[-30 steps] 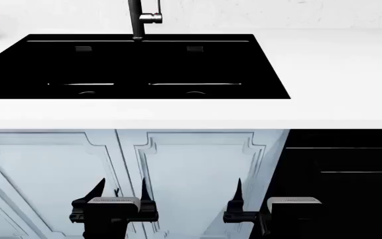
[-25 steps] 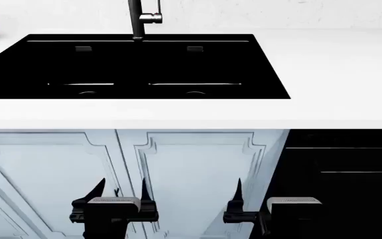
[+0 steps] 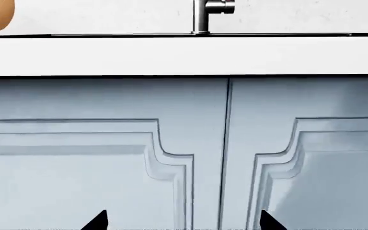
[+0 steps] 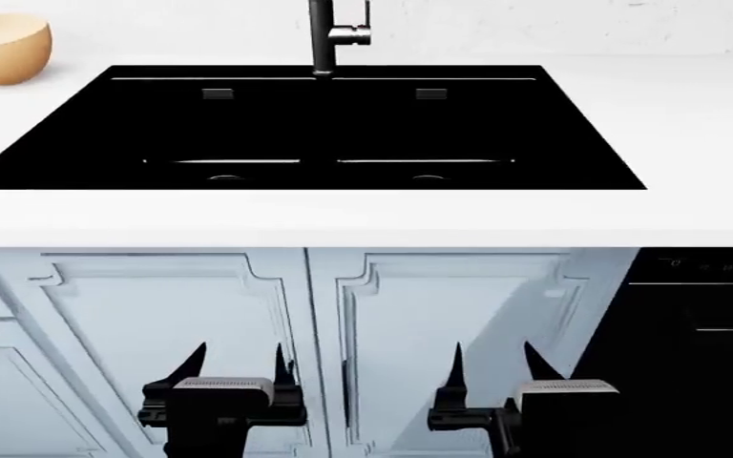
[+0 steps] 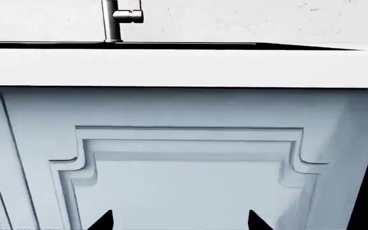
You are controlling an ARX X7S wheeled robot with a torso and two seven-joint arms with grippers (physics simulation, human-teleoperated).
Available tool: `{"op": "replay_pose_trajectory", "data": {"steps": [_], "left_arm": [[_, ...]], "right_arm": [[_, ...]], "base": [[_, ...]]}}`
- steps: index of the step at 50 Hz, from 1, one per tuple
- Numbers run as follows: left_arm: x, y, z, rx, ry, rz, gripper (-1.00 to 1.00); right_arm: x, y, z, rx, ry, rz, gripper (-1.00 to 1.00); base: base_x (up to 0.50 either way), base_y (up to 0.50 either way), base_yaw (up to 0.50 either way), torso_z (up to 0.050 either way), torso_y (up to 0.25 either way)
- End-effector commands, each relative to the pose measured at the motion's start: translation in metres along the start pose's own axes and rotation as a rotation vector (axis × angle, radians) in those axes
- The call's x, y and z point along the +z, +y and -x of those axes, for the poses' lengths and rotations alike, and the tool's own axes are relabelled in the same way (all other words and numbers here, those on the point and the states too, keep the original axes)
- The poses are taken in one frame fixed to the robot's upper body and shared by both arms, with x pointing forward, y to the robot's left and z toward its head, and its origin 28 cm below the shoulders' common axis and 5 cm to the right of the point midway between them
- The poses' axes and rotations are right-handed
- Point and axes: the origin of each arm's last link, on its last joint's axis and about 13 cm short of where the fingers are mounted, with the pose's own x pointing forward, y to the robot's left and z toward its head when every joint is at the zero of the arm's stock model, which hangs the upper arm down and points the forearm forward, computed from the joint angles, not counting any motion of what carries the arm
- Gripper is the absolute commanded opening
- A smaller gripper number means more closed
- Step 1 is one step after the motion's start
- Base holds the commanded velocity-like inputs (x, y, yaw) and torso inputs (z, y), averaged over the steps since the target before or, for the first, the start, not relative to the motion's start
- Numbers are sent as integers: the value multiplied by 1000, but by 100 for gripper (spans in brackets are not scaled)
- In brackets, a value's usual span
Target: Stack the bowls in the sink.
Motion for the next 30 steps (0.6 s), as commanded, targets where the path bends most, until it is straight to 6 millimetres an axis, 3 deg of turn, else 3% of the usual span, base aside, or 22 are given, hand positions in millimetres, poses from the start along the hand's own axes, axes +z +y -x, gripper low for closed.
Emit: {"op": "replay_pose_trajectory", "data": {"steps": [1,30], "left_arm": [[-1,0,-1,0,5,-1,100],[-1,0,-1,-7,4,2,100]], "right_arm": [[0,0,0,5,4,6,100],[2,1,3,23,-21,59,100]], "base": [[0,500,0,0,0],[0,500,0,0,0]]}}
